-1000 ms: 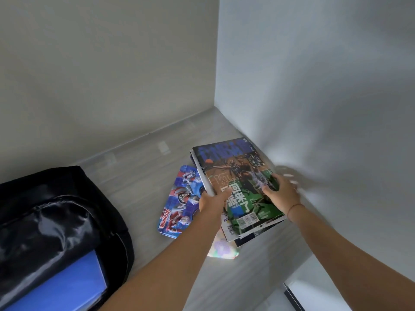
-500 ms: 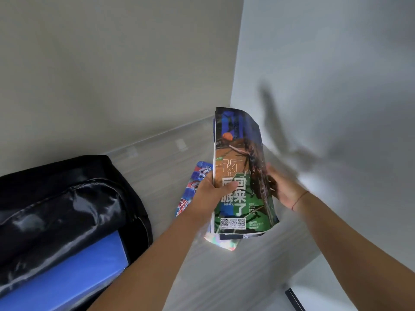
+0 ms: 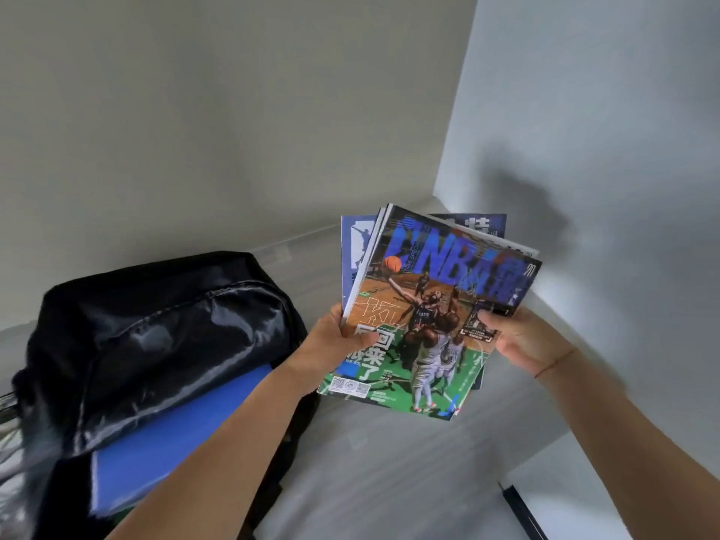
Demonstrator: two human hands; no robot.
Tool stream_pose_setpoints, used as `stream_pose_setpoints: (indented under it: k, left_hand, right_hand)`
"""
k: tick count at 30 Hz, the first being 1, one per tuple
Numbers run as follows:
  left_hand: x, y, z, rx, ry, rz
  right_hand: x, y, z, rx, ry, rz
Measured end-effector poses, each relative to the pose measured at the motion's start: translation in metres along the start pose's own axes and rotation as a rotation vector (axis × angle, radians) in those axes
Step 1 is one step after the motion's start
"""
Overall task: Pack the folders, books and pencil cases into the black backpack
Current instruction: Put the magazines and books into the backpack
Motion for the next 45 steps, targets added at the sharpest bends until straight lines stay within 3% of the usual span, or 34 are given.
stream_pose_setpoints:
  k: [10,23,30,38,45]
  left_hand:
    - [-0.04,-0.012,0.029,0.122,-0.001,-0.035]
    - [-0.049,-0.014,0.041,-0.033,-0.029,-0.006]
    - [-0.049,0.002,0.033,-0.149,0.01,-0.014]
    - [-0.033,0.006,0.027,-0.085,0.032,0.058]
    - [-0.028,0.013,0.035,-0.079,0.01,0.079]
  right_hand:
    - [-0.081,0.059,-0.02,-0.017,-0.243,-0.06]
    - [-0.11,0.074,-0.063,-0.029,-0.154,-0.192]
    - [-0.112,0.068,-0.038,-0.159,-0.216,-0.257]
    - [-0.113,0.063,-0.045,-0.15,-0.184,-0.168]
    - [-0.099,0.06,-0.082,-0.247,-0.045,-0.381]
Point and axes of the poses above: each hand's wrist, its own x-axis towards the middle knuckle, its own y-axis out of the palm, z = x × y, the point moved 3 cm from there along x, towards the middle knuckle, and after that the axes turned 9 degrees about y, right-handed, at the moved point
